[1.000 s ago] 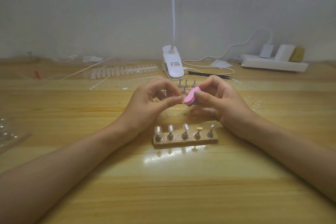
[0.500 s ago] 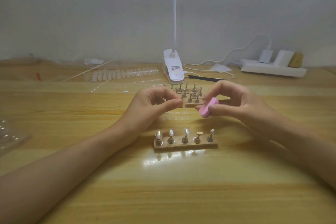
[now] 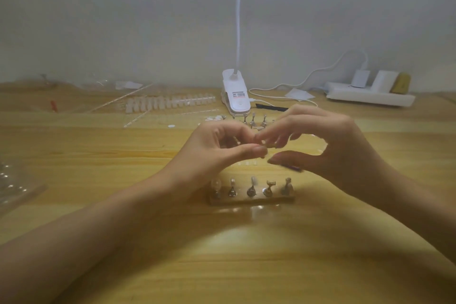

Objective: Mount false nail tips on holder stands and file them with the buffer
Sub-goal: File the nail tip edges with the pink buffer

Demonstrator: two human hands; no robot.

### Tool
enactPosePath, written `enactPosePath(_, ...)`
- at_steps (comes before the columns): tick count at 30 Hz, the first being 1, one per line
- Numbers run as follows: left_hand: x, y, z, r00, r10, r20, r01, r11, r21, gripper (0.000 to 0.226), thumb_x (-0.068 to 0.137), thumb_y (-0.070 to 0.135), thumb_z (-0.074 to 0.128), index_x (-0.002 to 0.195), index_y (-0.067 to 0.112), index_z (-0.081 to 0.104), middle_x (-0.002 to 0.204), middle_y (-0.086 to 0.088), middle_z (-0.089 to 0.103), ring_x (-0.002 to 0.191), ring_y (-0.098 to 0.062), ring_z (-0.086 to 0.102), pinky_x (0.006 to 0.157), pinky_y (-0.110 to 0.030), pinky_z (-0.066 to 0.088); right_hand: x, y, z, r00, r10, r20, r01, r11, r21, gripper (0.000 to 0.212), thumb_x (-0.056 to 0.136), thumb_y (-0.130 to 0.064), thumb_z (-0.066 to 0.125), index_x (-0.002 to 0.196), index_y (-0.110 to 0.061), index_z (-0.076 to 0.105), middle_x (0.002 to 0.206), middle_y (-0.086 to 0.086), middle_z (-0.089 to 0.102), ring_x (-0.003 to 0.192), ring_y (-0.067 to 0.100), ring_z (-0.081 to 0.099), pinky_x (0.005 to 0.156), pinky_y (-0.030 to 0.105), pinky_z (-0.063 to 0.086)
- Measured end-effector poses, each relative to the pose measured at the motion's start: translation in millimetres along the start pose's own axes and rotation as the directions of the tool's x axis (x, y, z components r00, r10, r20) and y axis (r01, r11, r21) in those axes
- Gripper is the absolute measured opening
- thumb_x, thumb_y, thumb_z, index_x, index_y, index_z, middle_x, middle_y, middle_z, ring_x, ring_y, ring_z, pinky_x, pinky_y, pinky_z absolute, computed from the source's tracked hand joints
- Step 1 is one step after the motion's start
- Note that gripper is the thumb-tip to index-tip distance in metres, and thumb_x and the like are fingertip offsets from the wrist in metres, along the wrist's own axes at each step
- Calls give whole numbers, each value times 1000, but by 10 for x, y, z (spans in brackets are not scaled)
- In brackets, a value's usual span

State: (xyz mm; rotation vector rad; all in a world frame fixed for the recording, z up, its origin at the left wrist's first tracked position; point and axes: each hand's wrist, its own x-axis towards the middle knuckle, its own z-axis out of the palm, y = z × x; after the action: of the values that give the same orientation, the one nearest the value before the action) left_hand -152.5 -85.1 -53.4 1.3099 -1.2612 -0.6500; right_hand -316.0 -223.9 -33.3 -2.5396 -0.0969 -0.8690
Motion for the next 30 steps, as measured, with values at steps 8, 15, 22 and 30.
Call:
enactPosePath(8, -39, 193, 66, 1000, 5, 30, -5, 1000, 15, 5, 75, 31, 72, 72, 26, 72, 67, 14, 67, 61, 4, 53, 55, -2, 38, -28, -150, -22, 989, -81, -124, 69, 993, -99, 18, 79, -23, 79, 91, -10, 76, 85, 2, 69, 77, 15, 65, 72, 30, 53)
enactPosePath(15, -67, 208, 79, 991, 137, 4, -129, 923, 363, 25, 73, 49, 70, 81, 25, 70, 81, 14, 65, 73, -3, 53, 63, -11, 39, -51, -117, -100, 993, -40, -108, 35, 998, -52, 20, 80, -27, 81, 90, -11, 77, 83, 2, 70, 80, 18, 65, 72, 32, 51)
enactPosePath(22, -174, 202, 249, 988, 65, 137, -147, 623, 768, 44, 74, 50, 74, 104, 46, 42, 89, 30, 60, 92, 1, 45, 77, -30, 42, -73, 87, -208, 964, 229, 136, -258, 929, 266, 16, 76, -27, 77, 88, -17, 73, 81, -2, 73, 66, 17, 72, 49, 21, 50)
enactPosePath(30, -175, 166, 280, 993, 40, 111, -112, 610, 785, 49, 80, 34, 76, 100, 50, 34, 81, 33, 58, 91, 2, 43, 83, -29, 36, -140, 308, -214, 827, 287, 483, -468, 827, 311, 12, 84, -17, 78, 93, -16, 71, 99, 5, 77, 96, 23, 74, 75, 28, 59)
